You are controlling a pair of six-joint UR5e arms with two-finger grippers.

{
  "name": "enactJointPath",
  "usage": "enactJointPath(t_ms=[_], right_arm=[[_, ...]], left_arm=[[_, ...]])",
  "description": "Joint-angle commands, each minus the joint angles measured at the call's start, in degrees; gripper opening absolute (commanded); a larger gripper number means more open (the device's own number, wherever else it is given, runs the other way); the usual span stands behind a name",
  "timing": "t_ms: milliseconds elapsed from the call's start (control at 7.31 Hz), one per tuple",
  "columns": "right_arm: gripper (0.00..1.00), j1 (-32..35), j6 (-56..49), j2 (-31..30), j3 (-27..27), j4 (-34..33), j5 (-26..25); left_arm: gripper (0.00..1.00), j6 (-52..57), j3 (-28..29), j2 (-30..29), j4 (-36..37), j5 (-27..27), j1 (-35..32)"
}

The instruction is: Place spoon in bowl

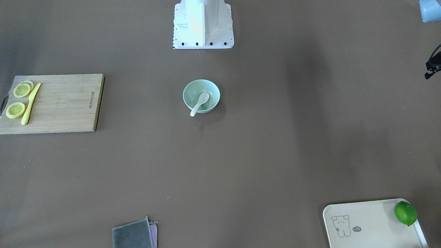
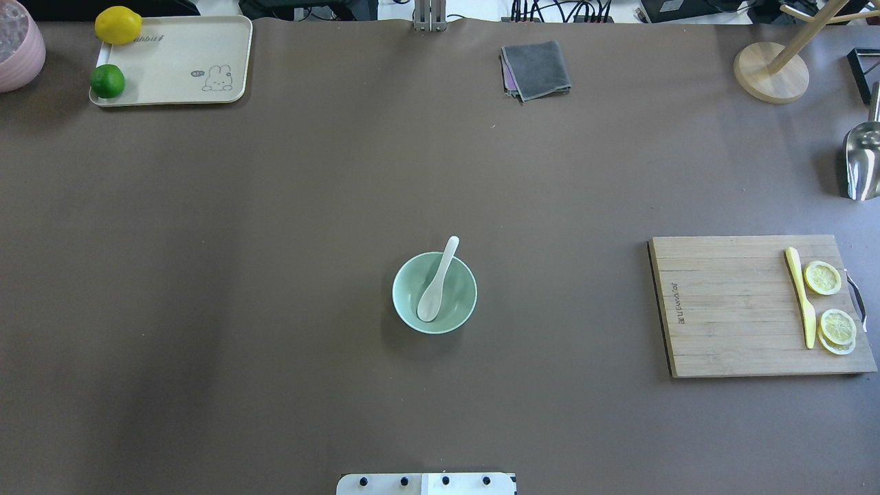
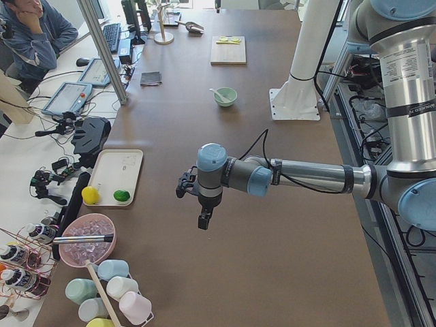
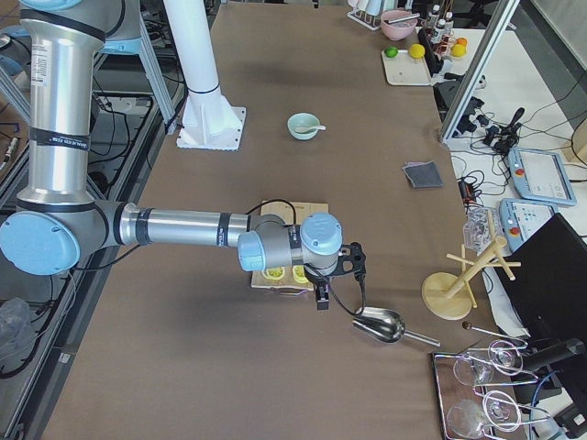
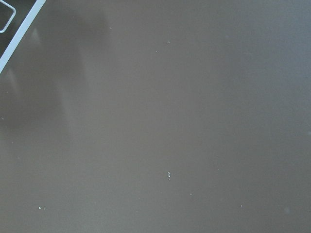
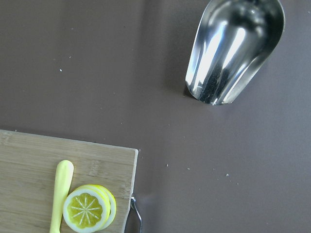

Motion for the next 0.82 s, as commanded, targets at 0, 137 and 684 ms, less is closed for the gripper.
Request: enactJointPath(t_ms=[0, 137, 684], right_arm=[[1.0, 0.0, 0.0, 0.0, -0.5, 0.0, 0.4], [1.0, 0.0, 0.0, 0.2, 0.2, 0.1, 0.1], [1.0, 0.1, 0.0, -0.5, -0.4, 0.0, -0.1]], left_arm=[[0.97, 0.0, 1.4, -0.9, -0.1, 0.0, 0.3], [0.97, 0.1, -0.1, -0.6, -0.4, -0.1, 0.1], [0.97, 0.5, -0.2, -0.5, -1.5, -0.6, 0.3]])
